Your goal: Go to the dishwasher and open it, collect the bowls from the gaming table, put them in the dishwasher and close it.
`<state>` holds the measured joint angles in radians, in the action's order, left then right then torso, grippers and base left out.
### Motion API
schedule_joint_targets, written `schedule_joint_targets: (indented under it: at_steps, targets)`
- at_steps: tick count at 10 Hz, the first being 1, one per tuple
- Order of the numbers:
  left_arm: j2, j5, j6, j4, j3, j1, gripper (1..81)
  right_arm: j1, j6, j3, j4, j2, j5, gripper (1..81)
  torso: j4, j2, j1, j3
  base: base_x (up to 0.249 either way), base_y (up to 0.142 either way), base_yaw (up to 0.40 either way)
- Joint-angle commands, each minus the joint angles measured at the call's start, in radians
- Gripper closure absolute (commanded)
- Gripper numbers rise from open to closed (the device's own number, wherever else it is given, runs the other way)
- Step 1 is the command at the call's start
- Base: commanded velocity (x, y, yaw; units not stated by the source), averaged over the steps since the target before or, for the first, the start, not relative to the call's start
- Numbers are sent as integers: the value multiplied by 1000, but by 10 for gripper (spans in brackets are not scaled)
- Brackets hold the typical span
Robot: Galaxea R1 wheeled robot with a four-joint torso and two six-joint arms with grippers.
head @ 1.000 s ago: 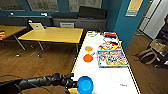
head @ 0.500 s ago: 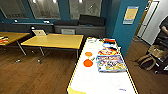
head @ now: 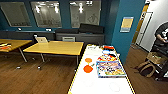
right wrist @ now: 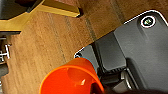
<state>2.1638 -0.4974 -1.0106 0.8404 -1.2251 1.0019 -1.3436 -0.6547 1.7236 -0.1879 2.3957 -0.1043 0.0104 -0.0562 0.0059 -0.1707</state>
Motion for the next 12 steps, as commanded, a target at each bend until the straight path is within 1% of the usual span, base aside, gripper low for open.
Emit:
schedule_joint_targets:
  at_steps: [1,2,4,5,6,9,12]
  targets:
    - [-1,184,0,164,-108,57,811,53,1,-9,-33,-24,37,811,0,0,0,48,0,0,0]
    - [10,212,0,181,-142,85,811,53,1,3,-33,-16,37,811,0,0,-1,18,0,0,0]
    - [56,218,0,210,-220,134,811,45,3,45,-36,15,37,811,0,-2,-2,37,0,0,0]
    - [90,221,0,226,-269,160,811,39,3,72,-48,36,37,811,0,-2,-3,37,0,0,0]
    - [128,241,0,236,-325,189,811,30,1,98,-61,61,37,811,0,-2,-3,37,0,0,0]
    - [211,312,3,239,-485,261,811,-3,1,207,-102,148,38,811,0,-2,-3,38,0,0,0]
    - [286,324,6,239,-576,304,811,-35,1,295,-133,226,38,811,0,-3,-3,38,-23,0,0]
